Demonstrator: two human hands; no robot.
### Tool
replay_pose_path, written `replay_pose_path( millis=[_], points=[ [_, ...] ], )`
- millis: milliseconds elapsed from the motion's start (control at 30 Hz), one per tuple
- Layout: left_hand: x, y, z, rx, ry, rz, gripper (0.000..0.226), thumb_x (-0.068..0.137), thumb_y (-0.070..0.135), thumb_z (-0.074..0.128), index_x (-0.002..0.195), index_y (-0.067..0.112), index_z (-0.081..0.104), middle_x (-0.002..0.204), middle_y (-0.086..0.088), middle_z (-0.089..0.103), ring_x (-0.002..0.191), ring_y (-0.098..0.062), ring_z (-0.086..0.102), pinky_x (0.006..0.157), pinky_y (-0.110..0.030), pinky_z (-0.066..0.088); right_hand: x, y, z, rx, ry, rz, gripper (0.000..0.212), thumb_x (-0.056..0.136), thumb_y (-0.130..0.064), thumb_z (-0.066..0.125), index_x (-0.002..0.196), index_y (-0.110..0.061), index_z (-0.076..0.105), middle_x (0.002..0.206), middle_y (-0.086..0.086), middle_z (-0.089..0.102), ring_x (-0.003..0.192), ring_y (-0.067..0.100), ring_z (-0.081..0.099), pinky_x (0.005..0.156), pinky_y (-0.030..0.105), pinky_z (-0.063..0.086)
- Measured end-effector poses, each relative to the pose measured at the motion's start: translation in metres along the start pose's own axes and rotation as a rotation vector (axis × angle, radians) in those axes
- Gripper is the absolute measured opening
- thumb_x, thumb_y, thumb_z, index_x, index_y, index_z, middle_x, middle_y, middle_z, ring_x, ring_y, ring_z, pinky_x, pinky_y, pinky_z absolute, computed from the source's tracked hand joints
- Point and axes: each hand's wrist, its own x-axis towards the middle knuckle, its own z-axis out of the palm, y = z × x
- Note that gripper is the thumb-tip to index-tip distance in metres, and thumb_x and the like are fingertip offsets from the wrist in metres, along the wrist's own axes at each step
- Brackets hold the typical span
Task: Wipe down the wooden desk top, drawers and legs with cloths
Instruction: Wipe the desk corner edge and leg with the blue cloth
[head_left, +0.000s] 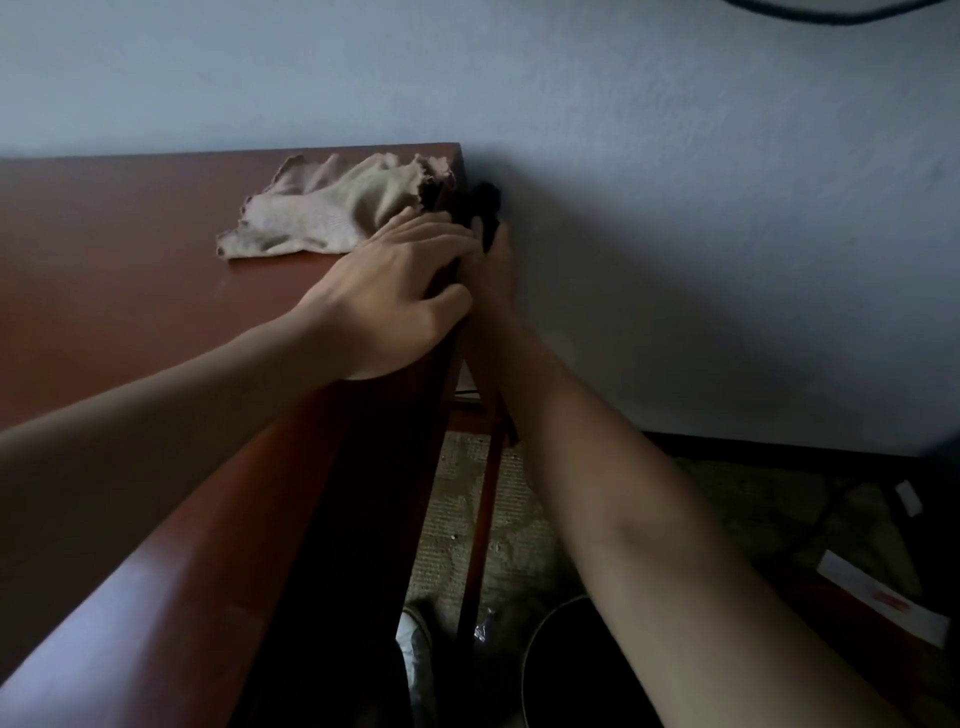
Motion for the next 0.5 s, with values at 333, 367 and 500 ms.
replay_pose_path(
  millis=[333, 367, 500],
  points=[
    [-0.016, 0.006, -0.004, 0.053, 0.116, -0.007, 0.051, 0.083, 0.031, 0.045, 0.120, 0.009, 0.073, 0.132, -0.003, 0.068, 0.130, -0.023, 0.058, 0.104, -0.041, 0.051, -0.227, -0.006, -0.028, -0.025, 0.033, -0.191, 0.036, 0.107, -0.021, 0.049, 0.138, -0.003, 0.054, 0.134, 0.003, 0.060, 0.123, 0.002, 0.052, 0.105, 0.015, 0.037],
    [-0.020, 0.009, -0.005, 0.064, 0.127, -0.019, 0.048, 0.083, 0.028, 0.047, 0.119, 0.009, 0.073, 0.131, -0.005, 0.069, 0.127, -0.026, 0.059, 0.101, -0.042, 0.052, -0.257, -0.008, -0.034, -0.031, 0.013, -0.157, 0.035, 0.107, -0.020, 0.050, 0.138, -0.005, 0.054, 0.131, -0.005, 0.059, 0.118, -0.008, 0.051, 0.100, 0.009, 0.035],
    [-0.052, 0.022, -0.010, 0.026, 0.120, -0.186, 0.049, 0.091, 0.019, 0.056, 0.139, 0.013, 0.061, 0.153, -0.002, 0.053, 0.142, -0.025, 0.045, 0.111, -0.041, 0.042, -0.362, -0.014, -0.058, -0.050, -0.124, -0.127, 0.032, 0.107, -0.027, 0.050, 0.138, -0.023, 0.051, 0.128, -0.019, 0.057, 0.124, -0.005, 0.052, 0.101, 0.014, 0.040]
  ],
)
